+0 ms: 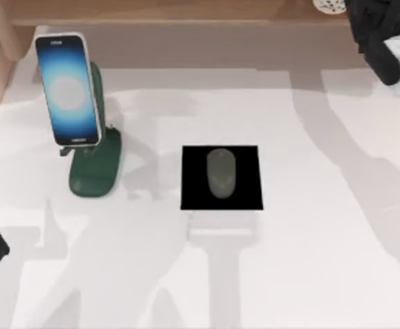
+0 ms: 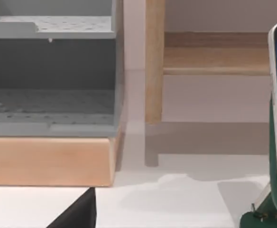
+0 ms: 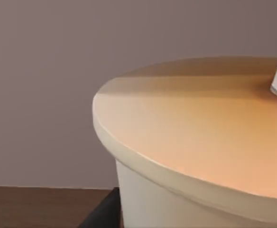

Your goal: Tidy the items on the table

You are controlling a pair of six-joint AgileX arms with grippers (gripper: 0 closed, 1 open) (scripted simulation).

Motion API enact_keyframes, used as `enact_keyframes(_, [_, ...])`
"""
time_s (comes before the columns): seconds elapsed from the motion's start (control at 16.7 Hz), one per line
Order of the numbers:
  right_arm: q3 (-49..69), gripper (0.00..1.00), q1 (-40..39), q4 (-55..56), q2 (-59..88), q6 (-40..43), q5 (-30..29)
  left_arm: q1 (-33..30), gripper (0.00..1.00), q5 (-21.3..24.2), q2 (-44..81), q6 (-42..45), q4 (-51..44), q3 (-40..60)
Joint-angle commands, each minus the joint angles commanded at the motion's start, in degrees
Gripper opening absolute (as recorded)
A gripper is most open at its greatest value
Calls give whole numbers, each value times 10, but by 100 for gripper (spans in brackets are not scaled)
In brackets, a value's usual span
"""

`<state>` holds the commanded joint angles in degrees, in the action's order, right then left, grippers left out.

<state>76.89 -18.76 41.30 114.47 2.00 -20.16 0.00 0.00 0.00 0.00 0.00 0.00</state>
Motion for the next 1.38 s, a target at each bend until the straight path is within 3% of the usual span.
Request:
enact_keyframes(0.3, [74,0,10,-91,23,-25,4,0,100,0,0,0,0,0])
enact_keyframes(1.32, [74,0,10,-91,23,-25,4,0,100,0,0,0,0,0])
enact_keyframes(1.38, [74,8,10,-91,23,-25,4,0,100,0,0,0,0,0])
